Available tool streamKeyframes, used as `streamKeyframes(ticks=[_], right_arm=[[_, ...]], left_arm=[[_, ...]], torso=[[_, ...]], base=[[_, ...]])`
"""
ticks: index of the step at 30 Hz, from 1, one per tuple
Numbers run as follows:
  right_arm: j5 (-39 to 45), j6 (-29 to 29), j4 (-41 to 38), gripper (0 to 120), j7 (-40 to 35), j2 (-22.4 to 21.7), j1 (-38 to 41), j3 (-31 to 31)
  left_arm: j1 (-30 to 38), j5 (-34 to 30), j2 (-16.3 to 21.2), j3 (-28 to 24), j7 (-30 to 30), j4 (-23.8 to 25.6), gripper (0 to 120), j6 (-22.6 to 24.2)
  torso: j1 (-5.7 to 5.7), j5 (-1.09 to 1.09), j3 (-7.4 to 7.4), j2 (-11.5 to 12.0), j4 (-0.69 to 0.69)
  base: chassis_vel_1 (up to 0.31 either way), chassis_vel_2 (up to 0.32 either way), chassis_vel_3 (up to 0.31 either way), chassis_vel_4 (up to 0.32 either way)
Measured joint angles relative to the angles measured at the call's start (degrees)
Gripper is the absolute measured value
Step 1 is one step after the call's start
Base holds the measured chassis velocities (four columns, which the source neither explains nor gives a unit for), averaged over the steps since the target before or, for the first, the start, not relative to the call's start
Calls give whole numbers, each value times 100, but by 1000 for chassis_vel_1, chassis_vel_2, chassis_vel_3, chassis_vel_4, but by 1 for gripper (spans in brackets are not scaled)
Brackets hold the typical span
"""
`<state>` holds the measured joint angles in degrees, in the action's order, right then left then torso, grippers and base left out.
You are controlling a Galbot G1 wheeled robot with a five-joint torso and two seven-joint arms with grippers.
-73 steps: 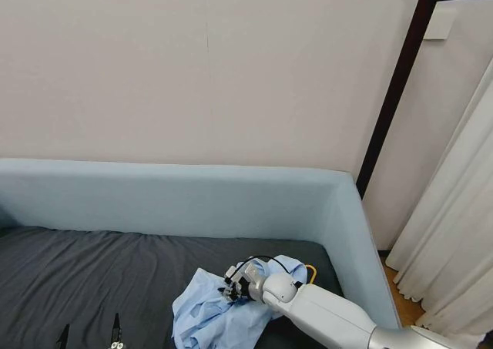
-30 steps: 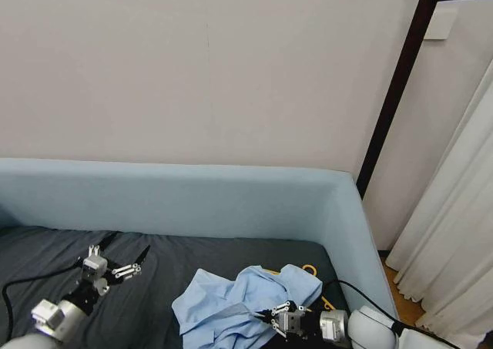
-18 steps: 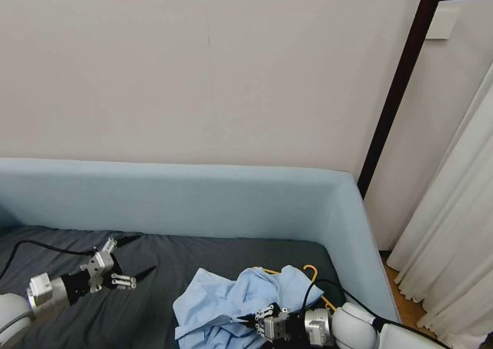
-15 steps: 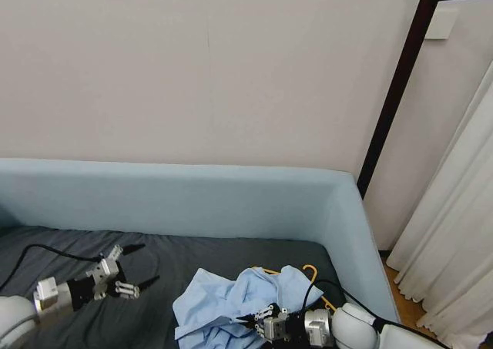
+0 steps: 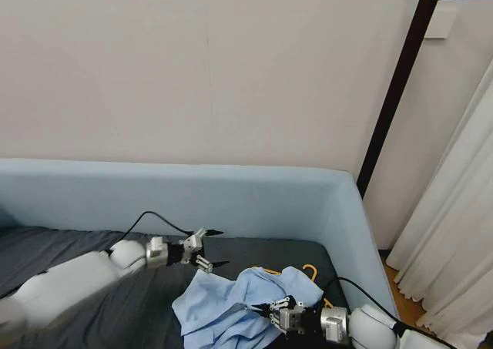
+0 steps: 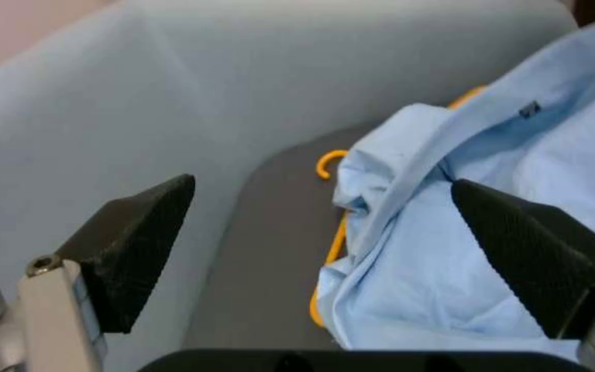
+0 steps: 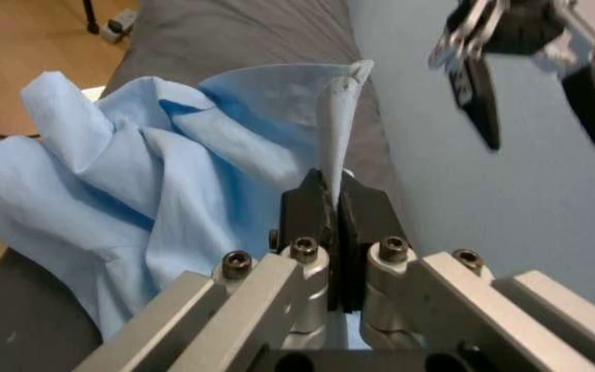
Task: Pick up the clothes from the sofa and hang them on the clothes hanger.
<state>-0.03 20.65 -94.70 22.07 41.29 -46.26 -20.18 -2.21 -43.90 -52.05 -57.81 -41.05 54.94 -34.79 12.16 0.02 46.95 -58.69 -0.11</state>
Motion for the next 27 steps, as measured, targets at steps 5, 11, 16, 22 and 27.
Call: streamKeyframes(ticks=[5,11,16,22,27], right_arm=[[-56,29,-92,0,-19,-37,-305,293],[-153,91,-276,0,-30,-115,-614,559],[-227,186,-354,0,-29,-149,-773,682],[-461,302,-439,0,-54,-200,-944,831],[-509,369,-527,0,-55,-306,-1046,915]], left_arm=[[168,192,-848,-292,-361,-806,97,-210],[34,707,-1578,-282,-350,-1570,97,-334],[-82,1124,-1886,-104,-348,-2052,97,-500],[-233,2026,-2434,419,-296,-2845,96,-764],[-357,2133,-2678,523,-212,-2978,96,-681]], torso=[[0,-1,0,0,2],[-1,-2,-1,0,2],[-1,-2,-1,0,3],[-1,-1,-1,0,4],[-1,-2,-1,0,0]], base=[[0,0,0,0],[0,0,0,0],[0,0,0,0],[0,0,0,0],[0,0,0,0]])
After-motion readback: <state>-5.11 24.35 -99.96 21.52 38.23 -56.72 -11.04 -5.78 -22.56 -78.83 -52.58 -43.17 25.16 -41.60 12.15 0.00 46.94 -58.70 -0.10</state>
